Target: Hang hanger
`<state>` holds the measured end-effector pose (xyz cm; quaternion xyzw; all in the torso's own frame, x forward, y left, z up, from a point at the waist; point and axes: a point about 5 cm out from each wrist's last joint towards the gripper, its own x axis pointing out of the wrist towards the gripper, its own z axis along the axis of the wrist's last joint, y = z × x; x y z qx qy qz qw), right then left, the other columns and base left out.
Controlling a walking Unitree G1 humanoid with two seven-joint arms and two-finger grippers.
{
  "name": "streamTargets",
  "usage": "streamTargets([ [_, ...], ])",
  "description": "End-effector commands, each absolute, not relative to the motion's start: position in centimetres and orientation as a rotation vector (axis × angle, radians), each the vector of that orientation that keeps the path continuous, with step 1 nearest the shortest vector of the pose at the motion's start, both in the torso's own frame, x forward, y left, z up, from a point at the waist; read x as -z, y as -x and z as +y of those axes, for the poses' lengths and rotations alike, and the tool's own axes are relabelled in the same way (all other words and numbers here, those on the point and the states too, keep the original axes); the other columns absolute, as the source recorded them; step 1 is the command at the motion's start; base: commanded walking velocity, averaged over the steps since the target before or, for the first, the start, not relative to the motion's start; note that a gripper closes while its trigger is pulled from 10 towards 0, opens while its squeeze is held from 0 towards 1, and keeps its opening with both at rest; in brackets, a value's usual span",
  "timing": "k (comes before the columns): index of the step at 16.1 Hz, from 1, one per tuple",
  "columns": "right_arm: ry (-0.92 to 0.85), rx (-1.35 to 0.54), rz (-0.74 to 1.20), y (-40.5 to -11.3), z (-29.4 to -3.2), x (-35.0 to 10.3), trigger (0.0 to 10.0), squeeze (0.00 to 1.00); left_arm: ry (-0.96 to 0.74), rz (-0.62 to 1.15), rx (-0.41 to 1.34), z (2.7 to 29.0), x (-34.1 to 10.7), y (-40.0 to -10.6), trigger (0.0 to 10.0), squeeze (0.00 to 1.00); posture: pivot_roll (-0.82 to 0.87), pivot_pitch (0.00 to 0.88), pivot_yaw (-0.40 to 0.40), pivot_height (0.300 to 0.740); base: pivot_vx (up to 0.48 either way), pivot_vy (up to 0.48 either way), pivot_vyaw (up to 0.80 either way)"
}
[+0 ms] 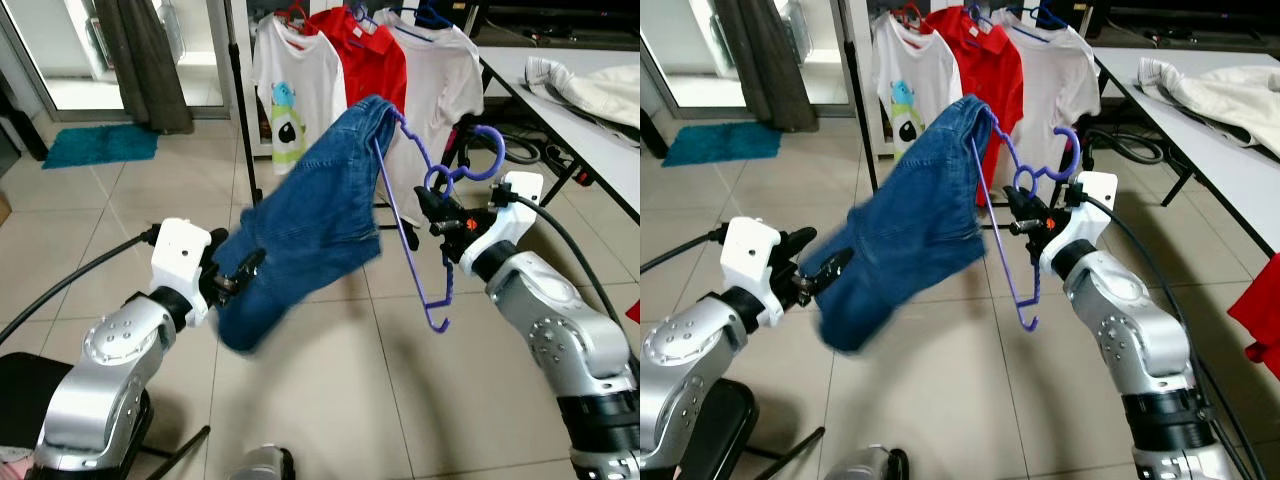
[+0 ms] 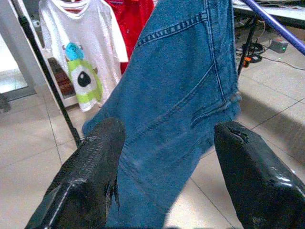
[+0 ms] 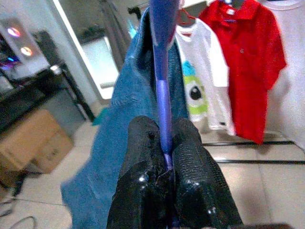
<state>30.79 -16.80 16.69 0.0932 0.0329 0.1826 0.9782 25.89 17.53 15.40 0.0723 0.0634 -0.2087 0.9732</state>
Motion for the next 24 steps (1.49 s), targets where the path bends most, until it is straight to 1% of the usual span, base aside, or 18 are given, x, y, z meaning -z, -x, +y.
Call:
streamTargets([
  [1, -0.143, -0.304, 0.029, -31.0, -17.8, -17.1, 10.0, 0.00, -0.165, 0.154, 0.408, 17.2, -14.8, -26.1, 10.0, 0.00, 0.09, 0.025, -0.018, 0.740, 0.000, 0.000, 0.00],
  [2, -0.086, -0.268, 0.049, -30.5, -18.1, -16.2, 10.0, 0.00, -0.169, 0.141, 0.389, 16.3, -14.1, -26.3, 10.0, 0.00, 0.08, 0.022, -0.014, 0.740, 0.000, 0.000, 0.00],
  [3, -0.072, -0.258, 0.054, -30.3, -18.1, -15.9, 10.0, 0.00, -0.163, 0.129, 0.381, 15.9, -13.9, -26.4, 10.0, 0.00, 0.08, 0.022, -0.013, 0.740, 0.000, 0.000, 0.00],
  [4, -0.071, -0.247, 0.059, -30.1, -18.2, -15.6, 10.0, 0.00, -0.120, 0.137, 0.362, 15.7, -13.6, -26.6, 10.0, 0.00, 0.06, 0.022, -0.007, 0.740, 0.000, 0.000, 0.00],
  [5, -0.110, -0.198, 0.057, -29.8, -18.6, -15.3, 10.0, 0.00, -0.081, 0.137, 0.329, 15.0, -13.3, -27.3, 10.0, 0.00, 0.05, 0.023, -0.003, 0.740, 0.000, 0.000, 0.00],
  [8, -0.113, -0.211, 0.015, -30.1, -18.3, -15.8, 10.0, 0.00, -0.099, 0.124, 0.349, 14.1, -13.5, -28.1, 10.0, 0.00, 0.03, 0.016, 0.013, 0.740, 0.000, -0.406, 0.00],
  [13, -0.084, -0.248, -0.028, -30.7, -17.7, -16.8, 10.0, 0.00, -0.133, 0.103, 0.339, 14.2, -13.7, -29.0, 10.0, 0.00, 0.02, 0.013, 0.013, 0.740, 0.000, -0.473, 0.00],
  [16, -0.082, -0.295, -0.049, -30.8, -17.2, -17.3, 10.0, 0.00, -0.136, 0.073, 0.392, 15.0, -14.6, -28.8, 10.0, 0.00, 0.03, 0.013, -0.003, 0.740, 0.000, 0.000, 0.00],
  [17, -0.077, -0.316, -0.056, -30.8, -17.2, -17.5, 10.0, 0.00, -0.108, 0.058, 0.439, 15.9, -15.4, -28.8, 10.0, 1.00, 0.04, 0.013, -0.006, 0.740, 0.000, 0.000, 0.00],
  [18, -0.075, -0.327, -0.059, -30.9, -17.2, -17.6, 10.0, 0.00, -0.098, 0.056, 0.452, 16.4, -15.8, -28.8, 10.0, 1.00, 0.04, 0.013, -0.006, 0.740, 0.000, 0.000, 0.00],
  [21, -0.078, -0.387, -0.080, -31.1, -17.1, -18.1, 10.0, 0.00, -0.166, 0.017, 0.579, 18.7, -18.7, -29.4, 10.0, 1.00, 0.05, 0.011, -0.011, 0.740, 0.000, 0.000, 0.00],
  [24, -0.068, -0.414, -0.090, -31.4, -17.1, -18.4, 10.0, 0.00, -0.195, 0.007, 0.648, 19.5, -20.0, -30.0, 10.0, 1.00, 0.05, 0.007, -0.010, 0.740, 0.000, 0.000, 0.00],
])
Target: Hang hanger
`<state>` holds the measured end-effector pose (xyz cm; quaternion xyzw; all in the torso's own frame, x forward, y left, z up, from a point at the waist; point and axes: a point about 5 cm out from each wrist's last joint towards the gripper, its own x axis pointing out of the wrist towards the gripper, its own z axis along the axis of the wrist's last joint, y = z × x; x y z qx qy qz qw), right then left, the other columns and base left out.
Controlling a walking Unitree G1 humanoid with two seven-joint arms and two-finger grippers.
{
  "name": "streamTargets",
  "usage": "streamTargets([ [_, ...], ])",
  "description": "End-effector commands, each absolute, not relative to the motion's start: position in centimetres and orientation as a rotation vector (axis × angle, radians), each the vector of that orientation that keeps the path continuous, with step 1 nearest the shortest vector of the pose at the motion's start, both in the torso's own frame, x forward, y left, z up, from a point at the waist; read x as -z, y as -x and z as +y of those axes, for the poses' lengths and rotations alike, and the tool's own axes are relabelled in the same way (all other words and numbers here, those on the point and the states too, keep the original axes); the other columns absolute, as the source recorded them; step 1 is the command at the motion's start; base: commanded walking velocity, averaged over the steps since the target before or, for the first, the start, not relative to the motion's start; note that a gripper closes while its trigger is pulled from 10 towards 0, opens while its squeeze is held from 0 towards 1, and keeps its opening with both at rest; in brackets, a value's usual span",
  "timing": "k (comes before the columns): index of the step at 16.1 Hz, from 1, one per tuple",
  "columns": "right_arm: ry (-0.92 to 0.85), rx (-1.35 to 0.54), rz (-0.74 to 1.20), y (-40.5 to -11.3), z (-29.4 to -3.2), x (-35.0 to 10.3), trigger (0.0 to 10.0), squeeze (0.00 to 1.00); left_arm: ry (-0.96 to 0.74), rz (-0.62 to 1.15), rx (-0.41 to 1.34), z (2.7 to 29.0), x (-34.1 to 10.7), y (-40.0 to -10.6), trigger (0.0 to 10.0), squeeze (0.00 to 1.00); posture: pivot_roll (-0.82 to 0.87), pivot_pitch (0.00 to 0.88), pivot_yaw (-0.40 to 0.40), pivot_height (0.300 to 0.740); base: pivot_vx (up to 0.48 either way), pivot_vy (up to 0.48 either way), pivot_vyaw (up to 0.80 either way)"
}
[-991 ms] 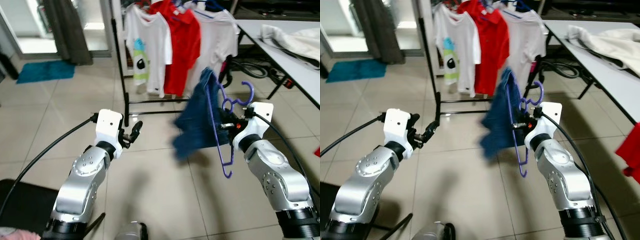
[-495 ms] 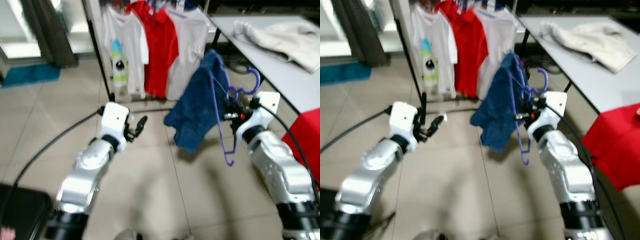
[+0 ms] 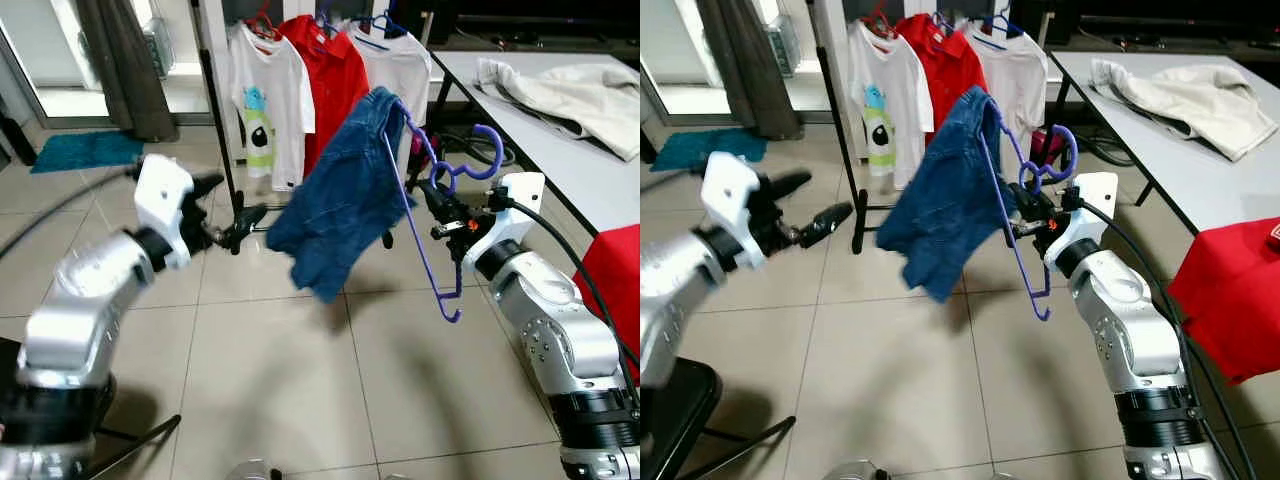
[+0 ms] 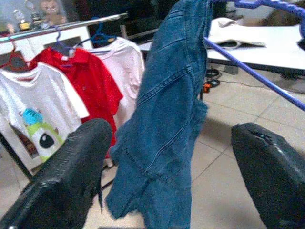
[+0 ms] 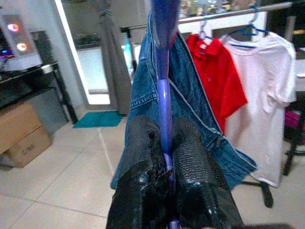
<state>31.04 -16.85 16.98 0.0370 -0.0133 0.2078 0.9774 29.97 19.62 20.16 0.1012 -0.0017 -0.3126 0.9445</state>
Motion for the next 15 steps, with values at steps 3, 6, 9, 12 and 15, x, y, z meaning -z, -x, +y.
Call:
streamTargets([
  [3, -0.040, -0.474, -0.103, -31.4, -17.1, -18.8, 10.0, 0.00, -0.246, 0.002, 0.767, 20.5, -22.0, -31.0, 10.0, 1.00, 0.05, 0.006, 0.004, 0.740, 0.000, 0.000, 0.00],
  [6, 0.014, -0.562, -0.096, -30.9, -17.1, -18.9, 10.0, 0.00, -0.301, -0.003, 0.863, 20.6, -23.1, -31.6, 10.0, 1.00, 0.05, 0.008, 0.007, 0.740, 0.000, 0.000, 0.00],
  [9, 0.102, -0.678, -0.092, -30.0, -17.7, -19.6, 10.0, 0.00, -0.418, -0.015, 0.956, 22.1, -26.2, -33.2, 10.0, 1.00, 0.06, 0.012, 0.007, 0.740, 0.000, 0.000, 0.00],
  [12, 0.173, -0.799, -0.082, -28.7, -17.9, -20.3, 10.0, 0.00, -0.467, -0.036, 1.031, 22.6, -28.8, -33.9, 10.0, 1.00, 0.07, 0.030, 0.023, 0.740, 0.000, 0.000, 0.00],
  [15, 0.214, -0.906, -0.065, -27.3, -17.6, -20.4, 10.0, 0.00, -0.495, -0.022, 1.111, 22.3, -29.1, -34.3, 10.0, 1.00, 0.07, 0.049, 0.037, 0.740, 0.000, 0.000, 0.00],
])
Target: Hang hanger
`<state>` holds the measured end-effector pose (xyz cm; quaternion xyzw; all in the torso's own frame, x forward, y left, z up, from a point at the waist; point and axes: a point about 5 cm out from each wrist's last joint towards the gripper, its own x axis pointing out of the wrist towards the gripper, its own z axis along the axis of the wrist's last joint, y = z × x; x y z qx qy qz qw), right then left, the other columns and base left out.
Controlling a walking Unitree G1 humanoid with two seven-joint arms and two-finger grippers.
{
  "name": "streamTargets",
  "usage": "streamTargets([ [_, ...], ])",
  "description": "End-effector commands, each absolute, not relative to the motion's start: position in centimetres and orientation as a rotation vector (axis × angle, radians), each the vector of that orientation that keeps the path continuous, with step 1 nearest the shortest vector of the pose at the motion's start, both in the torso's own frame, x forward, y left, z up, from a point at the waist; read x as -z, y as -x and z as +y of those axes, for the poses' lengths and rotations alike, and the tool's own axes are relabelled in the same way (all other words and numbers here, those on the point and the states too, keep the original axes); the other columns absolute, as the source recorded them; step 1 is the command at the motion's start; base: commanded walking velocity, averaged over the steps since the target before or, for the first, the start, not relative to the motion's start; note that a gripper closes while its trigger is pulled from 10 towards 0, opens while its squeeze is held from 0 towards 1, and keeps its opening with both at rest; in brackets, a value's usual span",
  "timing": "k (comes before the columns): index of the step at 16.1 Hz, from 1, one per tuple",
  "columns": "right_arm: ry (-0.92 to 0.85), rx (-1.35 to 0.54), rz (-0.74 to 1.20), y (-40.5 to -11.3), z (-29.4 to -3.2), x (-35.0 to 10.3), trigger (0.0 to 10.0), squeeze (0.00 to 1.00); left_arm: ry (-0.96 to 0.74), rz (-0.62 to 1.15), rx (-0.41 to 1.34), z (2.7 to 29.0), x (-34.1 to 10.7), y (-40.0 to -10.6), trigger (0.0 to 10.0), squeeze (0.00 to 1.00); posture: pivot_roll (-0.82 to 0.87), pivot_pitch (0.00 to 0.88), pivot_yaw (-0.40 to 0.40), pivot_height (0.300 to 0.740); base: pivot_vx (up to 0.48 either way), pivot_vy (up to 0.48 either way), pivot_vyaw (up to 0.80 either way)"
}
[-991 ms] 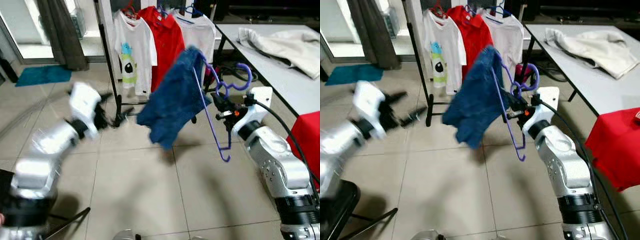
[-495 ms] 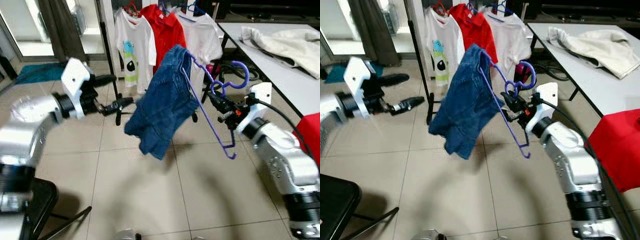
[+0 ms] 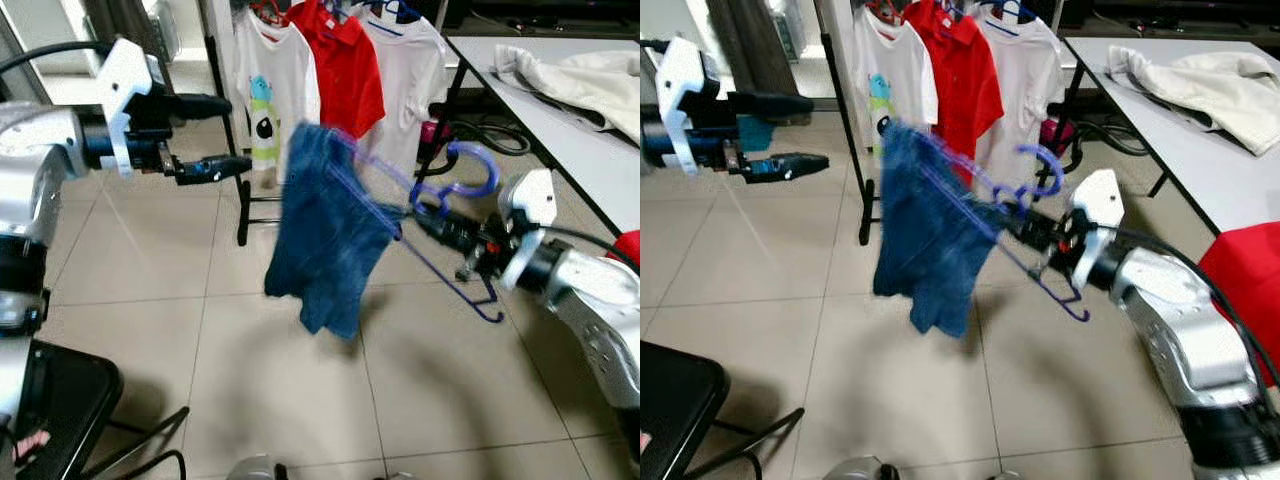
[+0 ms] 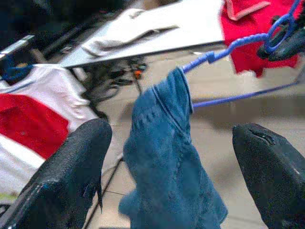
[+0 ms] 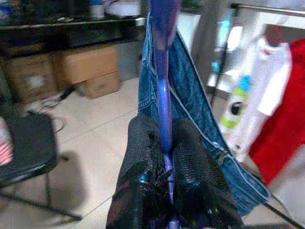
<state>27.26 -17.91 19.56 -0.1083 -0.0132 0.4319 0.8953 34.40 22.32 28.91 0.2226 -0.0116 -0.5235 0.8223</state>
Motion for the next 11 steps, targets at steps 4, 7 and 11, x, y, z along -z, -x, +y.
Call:
streamTargets([
  [4, 0.285, -1.078, -0.041, -24.8, -17.2, -20.9, 10.0, 0.00, -0.543, 0.040, 1.275, 20.7, -28.2, -35.4, 10.0, 0.02, 0.05, 0.081, 0.070, 0.740, 0.000, 0.000, 0.00],
  [7, 0.307, -1.112, -0.047, -24.1, -16.9, -21.5, 10.0, 0.00, -0.568, 0.111, 1.428, 19.6, -27.1, -35.4, 10.0, 0.00, 0.04, 0.093, 0.086, 0.740, 0.000, 0.000, 0.00],
  [11, 0.324, -1.142, -0.047, -23.5, -16.5, -21.7, 10.0, 0.00, -0.527, 0.171, 1.500, 18.6, -26.1, -35.6, 10.0, 0.00, 0.03, 0.092, 0.094, 0.740, 0.000, 0.000, 0.00],
])
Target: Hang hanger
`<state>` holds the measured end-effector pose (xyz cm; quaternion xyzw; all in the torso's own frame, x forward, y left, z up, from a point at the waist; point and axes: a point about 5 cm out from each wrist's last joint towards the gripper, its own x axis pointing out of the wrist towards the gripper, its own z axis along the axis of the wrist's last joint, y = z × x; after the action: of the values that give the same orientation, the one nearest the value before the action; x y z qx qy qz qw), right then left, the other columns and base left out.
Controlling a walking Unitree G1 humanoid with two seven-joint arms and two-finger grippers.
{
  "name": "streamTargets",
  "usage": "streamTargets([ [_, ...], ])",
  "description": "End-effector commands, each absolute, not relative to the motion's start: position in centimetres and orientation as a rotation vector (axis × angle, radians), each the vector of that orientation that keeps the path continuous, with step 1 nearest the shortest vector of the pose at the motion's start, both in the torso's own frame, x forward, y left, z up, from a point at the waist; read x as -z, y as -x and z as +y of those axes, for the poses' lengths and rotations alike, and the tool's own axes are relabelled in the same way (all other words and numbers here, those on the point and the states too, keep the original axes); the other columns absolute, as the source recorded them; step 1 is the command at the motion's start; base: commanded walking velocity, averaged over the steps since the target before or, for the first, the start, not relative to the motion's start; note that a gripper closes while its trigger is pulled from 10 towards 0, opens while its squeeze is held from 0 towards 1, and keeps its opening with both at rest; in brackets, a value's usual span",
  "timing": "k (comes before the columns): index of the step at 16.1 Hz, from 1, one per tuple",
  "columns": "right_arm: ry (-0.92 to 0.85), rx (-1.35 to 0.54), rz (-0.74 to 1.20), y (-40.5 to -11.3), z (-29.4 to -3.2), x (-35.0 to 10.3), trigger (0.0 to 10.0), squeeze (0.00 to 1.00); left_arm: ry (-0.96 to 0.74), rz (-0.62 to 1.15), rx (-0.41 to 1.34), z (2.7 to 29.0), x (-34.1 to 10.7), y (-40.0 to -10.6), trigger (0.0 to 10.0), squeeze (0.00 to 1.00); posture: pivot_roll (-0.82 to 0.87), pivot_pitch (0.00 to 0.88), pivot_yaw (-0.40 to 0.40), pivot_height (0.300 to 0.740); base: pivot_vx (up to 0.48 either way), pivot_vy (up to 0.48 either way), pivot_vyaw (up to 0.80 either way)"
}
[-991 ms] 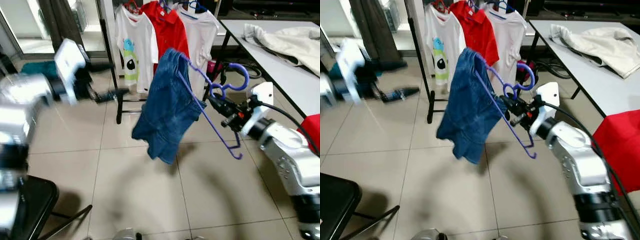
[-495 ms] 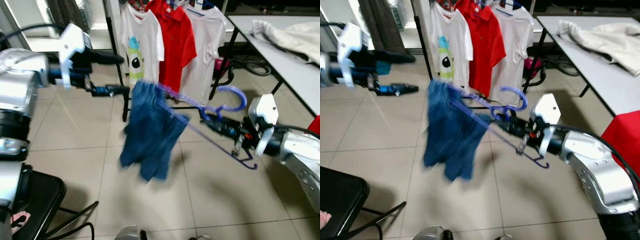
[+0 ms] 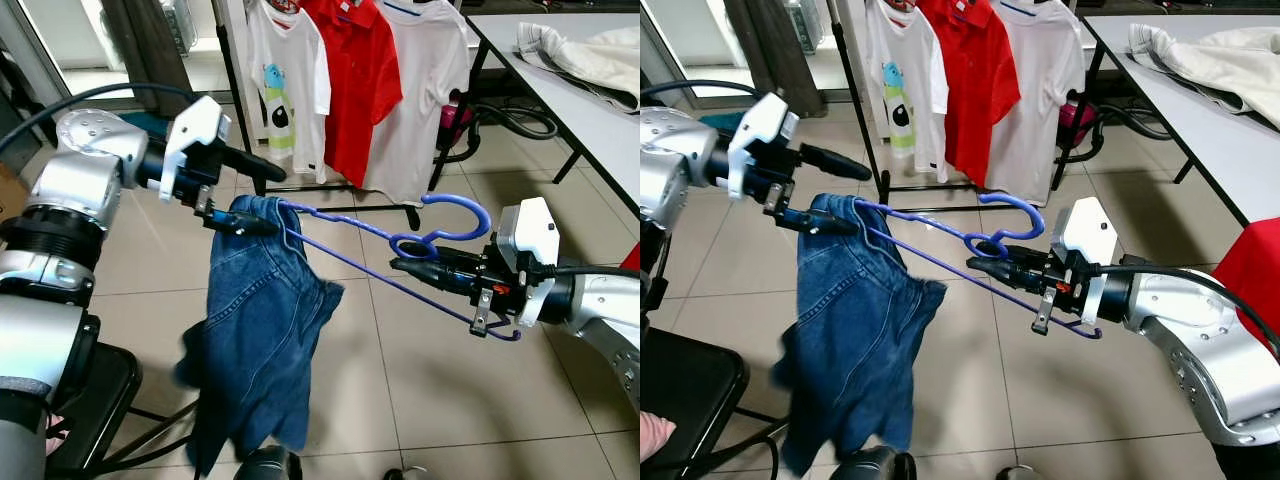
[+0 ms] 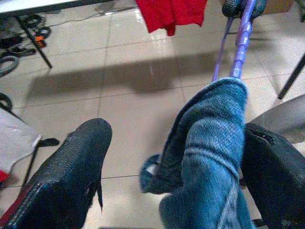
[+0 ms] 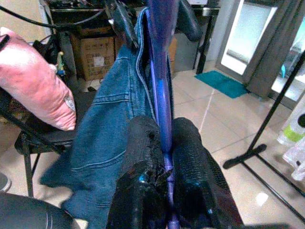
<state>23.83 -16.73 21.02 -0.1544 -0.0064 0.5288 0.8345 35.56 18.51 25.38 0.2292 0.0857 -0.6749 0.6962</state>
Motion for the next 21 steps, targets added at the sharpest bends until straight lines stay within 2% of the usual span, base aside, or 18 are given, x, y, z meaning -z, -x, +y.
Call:
streamTargets([
  [1, 0.322, -1.159, -0.050, -23.23, -16.26, -21.85, 10.0, 0.00, -0.518, 0.210, 1.532, 18.19, -25.63, -35.49, 2.9, 0.00, 0.03, 0.089, 0.095, 0.740, 0.000, 0.000, 0.00],
  [2, 0.320, -1.163, -0.052, -23.18, -16.19, -21.92, 10.0, 0.00, -0.520, 0.218, 1.537, 18.12, -25.54, -35.50, 0.0, 0.00, 0.03, 0.089, 0.095, 0.740, 0.000, 0.000, 0.00],
  [21, 0.341, -1.256, -0.043, -22.94, -15.38, -22.09, 10.0, 0.00, -0.576, 0.300, 1.624, 18.05, -26.00, -34.93, 0.0, 0.00, 0.03, 0.054, 0.095, 0.740, 0.000, 0.000, 0.00],
])
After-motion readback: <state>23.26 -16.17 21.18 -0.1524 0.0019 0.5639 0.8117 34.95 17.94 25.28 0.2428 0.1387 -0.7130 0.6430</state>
